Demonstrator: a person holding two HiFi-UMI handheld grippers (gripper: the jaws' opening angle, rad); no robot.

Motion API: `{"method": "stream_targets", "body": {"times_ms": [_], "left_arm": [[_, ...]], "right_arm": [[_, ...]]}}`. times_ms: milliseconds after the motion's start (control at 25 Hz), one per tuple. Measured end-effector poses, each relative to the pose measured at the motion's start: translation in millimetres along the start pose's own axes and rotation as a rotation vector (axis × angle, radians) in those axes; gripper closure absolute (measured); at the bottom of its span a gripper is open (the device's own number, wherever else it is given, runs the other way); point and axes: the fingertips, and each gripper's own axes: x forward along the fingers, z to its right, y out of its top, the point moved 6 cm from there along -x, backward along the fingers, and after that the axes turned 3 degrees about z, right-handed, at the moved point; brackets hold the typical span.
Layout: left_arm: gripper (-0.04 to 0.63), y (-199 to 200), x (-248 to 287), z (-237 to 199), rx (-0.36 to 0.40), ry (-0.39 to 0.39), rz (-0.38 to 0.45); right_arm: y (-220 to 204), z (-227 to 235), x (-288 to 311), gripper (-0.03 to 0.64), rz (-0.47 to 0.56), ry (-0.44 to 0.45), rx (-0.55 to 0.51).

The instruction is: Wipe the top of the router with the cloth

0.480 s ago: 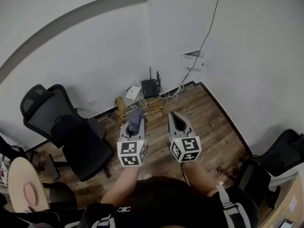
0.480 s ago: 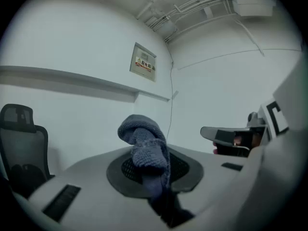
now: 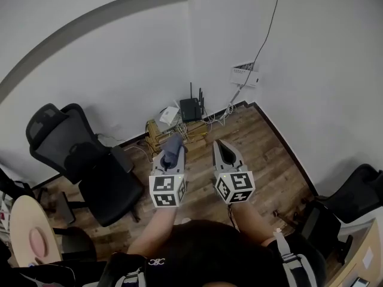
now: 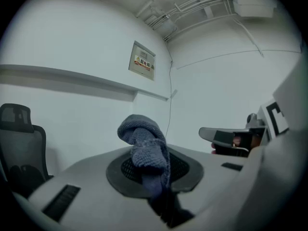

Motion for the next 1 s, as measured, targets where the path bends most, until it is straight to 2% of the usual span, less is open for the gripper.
{"method": "stream_targets", "body": {"times_ms": [320, 1000], "left_arm": [[0.541, 1, 4, -15, -0.036, -0.030, 0.016], [0.541, -10, 11, -70, -0.025, -0.098, 0.016]], "right_arm": [[0, -12, 13, 0.617, -0.015, -0.017, -0.030], [-15, -41, 43, 0.617, 0.003, -0.105, -0.041]]}}
